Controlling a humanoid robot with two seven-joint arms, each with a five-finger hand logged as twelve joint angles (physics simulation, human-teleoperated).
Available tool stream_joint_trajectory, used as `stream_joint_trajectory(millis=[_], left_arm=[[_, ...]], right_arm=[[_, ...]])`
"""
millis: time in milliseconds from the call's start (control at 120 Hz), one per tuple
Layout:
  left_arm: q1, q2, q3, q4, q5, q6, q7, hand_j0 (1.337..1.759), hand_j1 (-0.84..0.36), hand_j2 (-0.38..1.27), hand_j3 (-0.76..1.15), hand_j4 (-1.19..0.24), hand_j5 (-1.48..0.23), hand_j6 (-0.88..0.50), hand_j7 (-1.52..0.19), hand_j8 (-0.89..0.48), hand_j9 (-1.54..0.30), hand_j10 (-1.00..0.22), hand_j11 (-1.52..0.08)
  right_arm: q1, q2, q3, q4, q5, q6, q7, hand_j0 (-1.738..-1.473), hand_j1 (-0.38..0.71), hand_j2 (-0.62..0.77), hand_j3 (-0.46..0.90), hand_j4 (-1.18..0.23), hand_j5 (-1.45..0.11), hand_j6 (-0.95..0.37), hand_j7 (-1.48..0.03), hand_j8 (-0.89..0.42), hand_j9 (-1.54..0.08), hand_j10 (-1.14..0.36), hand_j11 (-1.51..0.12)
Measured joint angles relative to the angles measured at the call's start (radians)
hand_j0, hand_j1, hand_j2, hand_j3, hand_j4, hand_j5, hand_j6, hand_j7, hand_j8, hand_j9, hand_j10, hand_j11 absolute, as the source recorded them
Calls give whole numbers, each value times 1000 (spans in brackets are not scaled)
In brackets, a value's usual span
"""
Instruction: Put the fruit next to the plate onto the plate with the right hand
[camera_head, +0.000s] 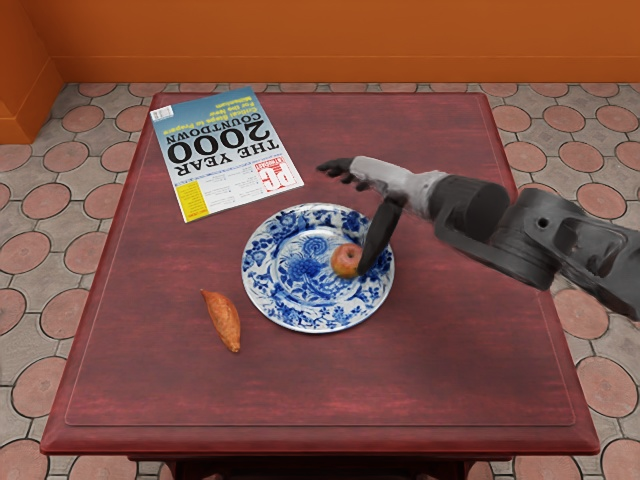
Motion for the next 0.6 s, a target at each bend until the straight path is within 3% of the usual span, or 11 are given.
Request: stream_joint_trajectory(millis=[167, 308, 442, 600], left_arm=[[0, 0, 0, 0, 0, 0, 0, 1658, 339, 2, 0, -9, -11, -9, -11, -9, -11, -9, -11], [0, 0, 0, 0, 0, 0, 0, 1658, 339, 2, 0, -9, -11, -9, -11, -9, -11, -9, -11], [0, 0, 0, 0, 0, -1, 0, 1658, 339, 2, 0, -9, -11, -9, -11, -9, -11, -9, -11], [0, 0, 0, -2, 2, -3, 0, 1658, 339, 2, 0, -9, -11, -9, -11, -9, -11, -9, -11]], right_arm=[[-31, -155, 235, -6, 412, 401, 0, -1658, -307, 26, 0, -45, -60, -37, -58, -38, -59, -45, -59], [-46, -345, 313, -35, 713, 535, 0, -1658, -328, 13, 0, -23, -30, -19, -29, -19, -30, -23, -30], [-66, -483, 334, -68, 850, 568, 0, -1658, -339, 7, 0, -12, -16, -10, -15, -10, -15, -12, -15], [-85, -539, 335, -129, 897, 578, 0, -1658, -345, 4, 0, -6, -7, -5, -7, -5, -7, -6, -7]])
